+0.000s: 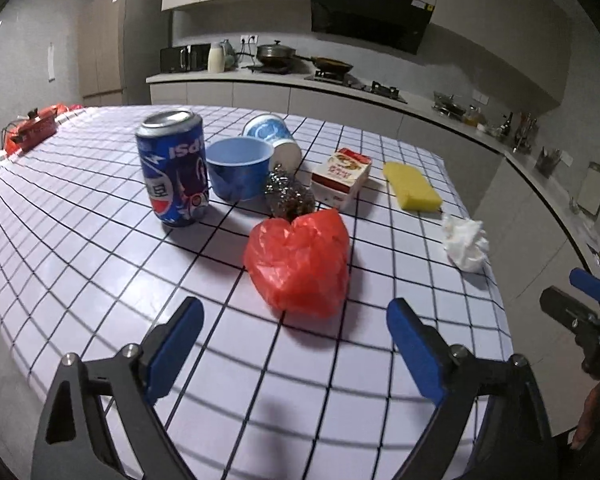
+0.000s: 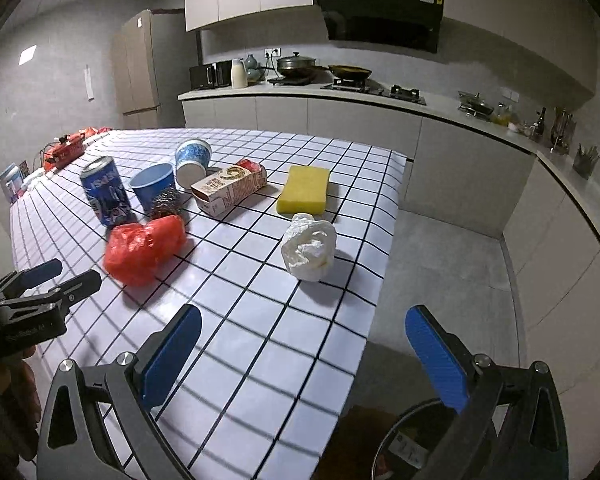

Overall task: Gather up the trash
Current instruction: 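Return to the island, grasp the red bag with left tool while right grasps white tissue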

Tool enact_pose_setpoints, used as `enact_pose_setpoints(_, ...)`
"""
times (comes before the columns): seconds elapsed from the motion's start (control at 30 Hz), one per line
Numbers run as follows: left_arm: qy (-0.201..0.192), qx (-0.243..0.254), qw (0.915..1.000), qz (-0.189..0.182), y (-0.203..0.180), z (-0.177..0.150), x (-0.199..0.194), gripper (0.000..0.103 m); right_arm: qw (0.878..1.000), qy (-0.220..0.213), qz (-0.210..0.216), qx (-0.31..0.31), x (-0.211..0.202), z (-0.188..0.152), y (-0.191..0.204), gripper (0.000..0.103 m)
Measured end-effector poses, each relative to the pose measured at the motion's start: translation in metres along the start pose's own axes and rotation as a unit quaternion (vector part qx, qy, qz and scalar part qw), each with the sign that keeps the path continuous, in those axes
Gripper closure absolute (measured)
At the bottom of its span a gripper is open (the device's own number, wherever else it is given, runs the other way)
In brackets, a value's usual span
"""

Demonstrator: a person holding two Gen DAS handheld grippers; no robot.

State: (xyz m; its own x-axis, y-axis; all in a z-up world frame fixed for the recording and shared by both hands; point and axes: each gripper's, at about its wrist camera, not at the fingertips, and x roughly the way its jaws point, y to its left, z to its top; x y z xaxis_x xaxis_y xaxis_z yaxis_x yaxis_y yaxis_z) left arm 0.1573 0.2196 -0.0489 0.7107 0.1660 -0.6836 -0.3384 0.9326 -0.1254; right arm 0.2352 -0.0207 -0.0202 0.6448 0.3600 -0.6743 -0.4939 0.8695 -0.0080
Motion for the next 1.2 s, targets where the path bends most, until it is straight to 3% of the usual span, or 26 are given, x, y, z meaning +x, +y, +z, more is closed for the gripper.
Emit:
enact_pose_setpoints(0.23,0.020,-0.002,0.9998,0.008,0.002,0.016,0.038,0.012,1.000,0.029,0.002,-0.012,0.050,0.012,-0.001,0.011)
enact_pose_setpoints(0.37,0.040,-0.001,0.9991,0.013,0.003,0.020,0.061,0.017,0.999,0.051,0.003,-0.016,0.082,0.018,-0.003,0.020)
enact_pose_setpoints(0.53,0.044,-0.009,0.9989,0.009,0.008,0.023,0.070,0.019,0.997,0.072,0.005,-0.016,0.114,0.022,-0.007,0.026)
enact_pose_setpoints(0.63,0.052,-0.010,0.9986,0.001,0.008,0.024,0.073,0.031,0.997,0.081,0.011,-0.008,0.126,0.024,-0.011,0.035)
enact_pose_setpoints(0.7,0.060,-0.009,0.9982,-0.004,0.008,0.023,0.076,0.050,0.996,0.086,0.014,-0.007,0.132,0.024,-0.011,0.056)
enact_pose_setpoints(0.73,0.060,-0.005,0.9982,-0.007,0.007,0.023,0.075,0.055,0.996,0.090,0.019,-0.005,0.134,0.024,-0.012,0.061)
enact_pose_setpoints(0.77,0.060,-0.005,0.9981,-0.012,0.007,0.024,0.076,0.072,0.996,0.086,0.017,-0.006,0.133,0.024,-0.011,0.066)
enact_pose_setpoints(0.8,0.062,-0.006,0.9979,-0.019,0.007,0.024,0.076,0.078,0.996,0.087,0.022,-0.005,0.133,0.026,-0.011,0.071)
enact_pose_setpoints(0.9,0.059,-0.009,0.9978,-0.030,0.007,0.023,0.072,0.085,0.996,0.083,0.031,-0.006,0.123,0.026,-0.010,0.078)
enact_pose_setpoints(1.2,0.030,-0.008,0.9985,-0.046,0.000,0.011,0.032,0.087,0.998,0.054,0.042,-0.006,0.078,0.012,-0.011,0.080)
